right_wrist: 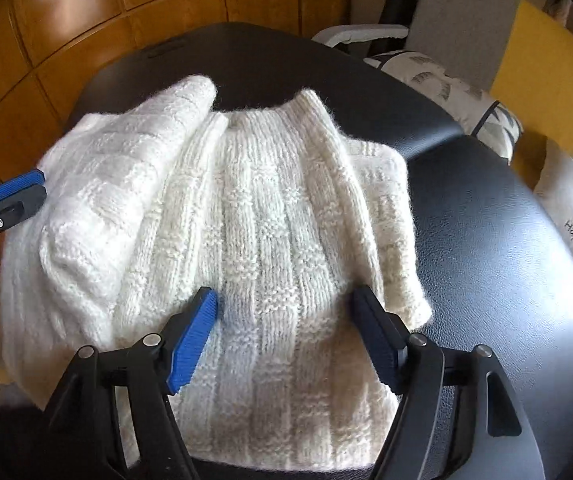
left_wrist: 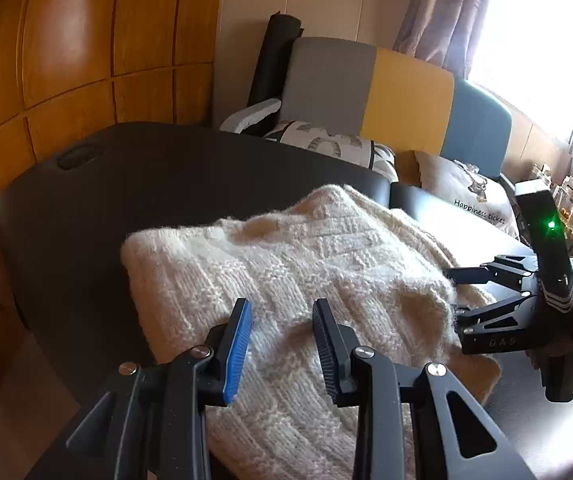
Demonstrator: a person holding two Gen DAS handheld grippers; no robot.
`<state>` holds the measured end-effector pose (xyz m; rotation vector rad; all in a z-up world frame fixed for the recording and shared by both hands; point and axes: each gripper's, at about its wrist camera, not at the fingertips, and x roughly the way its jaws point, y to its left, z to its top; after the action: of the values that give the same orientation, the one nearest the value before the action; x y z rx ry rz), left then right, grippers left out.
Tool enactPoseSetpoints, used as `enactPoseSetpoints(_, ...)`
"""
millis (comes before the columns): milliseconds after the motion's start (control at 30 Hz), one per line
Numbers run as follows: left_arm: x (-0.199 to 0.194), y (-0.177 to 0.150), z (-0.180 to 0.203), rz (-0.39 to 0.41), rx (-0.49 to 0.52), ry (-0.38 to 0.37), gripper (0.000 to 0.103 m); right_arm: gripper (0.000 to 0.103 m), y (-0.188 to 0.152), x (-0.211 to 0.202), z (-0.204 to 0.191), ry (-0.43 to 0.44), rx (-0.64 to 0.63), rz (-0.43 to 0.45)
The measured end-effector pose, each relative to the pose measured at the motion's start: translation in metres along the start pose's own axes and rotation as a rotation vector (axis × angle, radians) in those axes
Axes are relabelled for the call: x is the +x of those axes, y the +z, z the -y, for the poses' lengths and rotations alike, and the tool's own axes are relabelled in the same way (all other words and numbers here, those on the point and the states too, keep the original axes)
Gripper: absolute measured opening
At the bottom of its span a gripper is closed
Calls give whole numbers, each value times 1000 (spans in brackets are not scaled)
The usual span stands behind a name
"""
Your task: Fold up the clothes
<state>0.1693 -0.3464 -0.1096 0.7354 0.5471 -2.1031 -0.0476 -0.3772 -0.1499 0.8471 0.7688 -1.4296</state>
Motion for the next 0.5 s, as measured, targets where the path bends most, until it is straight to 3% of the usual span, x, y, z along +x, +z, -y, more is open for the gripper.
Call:
enactPoseSetpoints(100, -1, 0, -7, -4, -15, -23, 32, 89, 5, 4, -1, 35, 30, -7)
enactPoseSetpoints(300, -6, 9, -18, 10, -78, -23, 32, 90, 7, -4, -2, 38, -23, -59)
enactPoseSetpoints(500, -1, 20, -21, 3, -125, 4, 32, 89, 53, -34, 9, 114, -70, 83)
